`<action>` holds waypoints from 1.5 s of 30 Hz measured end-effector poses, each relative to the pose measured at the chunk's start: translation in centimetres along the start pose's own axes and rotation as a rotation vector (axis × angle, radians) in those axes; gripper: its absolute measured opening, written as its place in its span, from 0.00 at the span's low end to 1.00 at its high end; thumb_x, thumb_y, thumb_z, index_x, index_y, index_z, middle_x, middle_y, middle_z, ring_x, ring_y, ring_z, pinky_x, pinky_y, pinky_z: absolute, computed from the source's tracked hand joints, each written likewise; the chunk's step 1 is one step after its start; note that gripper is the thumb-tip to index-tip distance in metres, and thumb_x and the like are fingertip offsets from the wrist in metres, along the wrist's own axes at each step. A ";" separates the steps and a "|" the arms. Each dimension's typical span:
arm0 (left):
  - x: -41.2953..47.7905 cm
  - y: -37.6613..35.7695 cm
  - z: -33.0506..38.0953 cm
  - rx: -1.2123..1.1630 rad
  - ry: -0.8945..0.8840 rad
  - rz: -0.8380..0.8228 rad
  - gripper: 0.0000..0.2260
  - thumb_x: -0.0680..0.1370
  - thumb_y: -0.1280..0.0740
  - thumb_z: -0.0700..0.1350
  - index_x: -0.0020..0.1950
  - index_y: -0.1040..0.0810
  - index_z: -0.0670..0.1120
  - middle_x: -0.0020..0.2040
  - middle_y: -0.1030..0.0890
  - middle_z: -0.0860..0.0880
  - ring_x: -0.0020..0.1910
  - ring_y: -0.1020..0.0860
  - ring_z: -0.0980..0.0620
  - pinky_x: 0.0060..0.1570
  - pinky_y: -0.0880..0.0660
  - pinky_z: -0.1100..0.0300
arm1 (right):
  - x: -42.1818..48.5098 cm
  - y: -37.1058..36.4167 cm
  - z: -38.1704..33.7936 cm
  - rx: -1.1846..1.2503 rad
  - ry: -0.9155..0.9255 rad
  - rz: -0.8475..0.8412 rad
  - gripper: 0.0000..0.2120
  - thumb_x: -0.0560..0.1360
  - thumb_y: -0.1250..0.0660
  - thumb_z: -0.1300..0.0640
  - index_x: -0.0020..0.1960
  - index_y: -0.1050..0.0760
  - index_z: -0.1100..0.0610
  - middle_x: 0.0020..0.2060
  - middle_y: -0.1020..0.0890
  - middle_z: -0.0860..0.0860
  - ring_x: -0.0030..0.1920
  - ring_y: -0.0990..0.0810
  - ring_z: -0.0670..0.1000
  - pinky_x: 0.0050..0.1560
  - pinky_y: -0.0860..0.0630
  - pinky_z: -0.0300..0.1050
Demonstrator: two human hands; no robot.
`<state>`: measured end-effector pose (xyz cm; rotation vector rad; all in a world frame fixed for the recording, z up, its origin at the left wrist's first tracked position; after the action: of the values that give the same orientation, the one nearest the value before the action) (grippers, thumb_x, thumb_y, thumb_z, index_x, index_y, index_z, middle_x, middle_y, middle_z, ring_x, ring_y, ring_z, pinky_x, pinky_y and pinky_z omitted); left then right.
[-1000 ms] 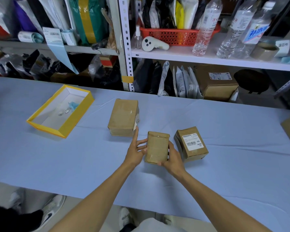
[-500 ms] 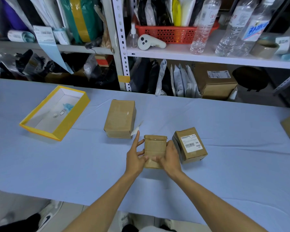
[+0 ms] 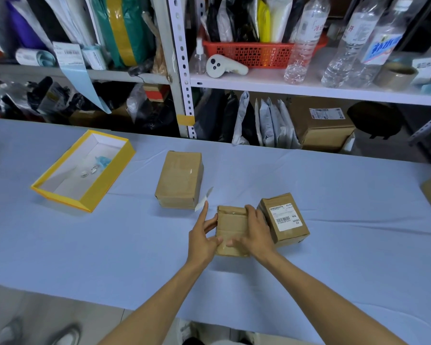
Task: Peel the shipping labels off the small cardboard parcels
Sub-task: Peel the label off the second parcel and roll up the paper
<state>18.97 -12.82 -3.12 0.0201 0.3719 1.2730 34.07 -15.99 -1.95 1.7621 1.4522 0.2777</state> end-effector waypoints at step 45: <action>-0.5 0.0 0.1 -0.005 0.066 -0.013 0.43 0.71 0.35 0.24 0.77 0.46 0.54 0.62 0.22 0.43 0.53 0.22 0.56 0.47 0.23 0.73 | 1.0 0.4 1.5 -0.027 0.098 -0.013 0.34 0.66 0.23 0.55 0.67 0.33 0.58 0.57 0.26 0.55 0.59 0.26 0.55 0.58 0.27 0.49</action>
<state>18.86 -13.24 -2.89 -0.0283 0.4255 1.2642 35.61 -15.76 -2.99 1.7376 1.5215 0.3803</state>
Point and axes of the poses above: each hand's wrist, its own x-axis towards the middle knuckle, its own y-axis out of the back of the hand, z = x × y, the point moved 1 cm from there along x, towards the middle knuckle
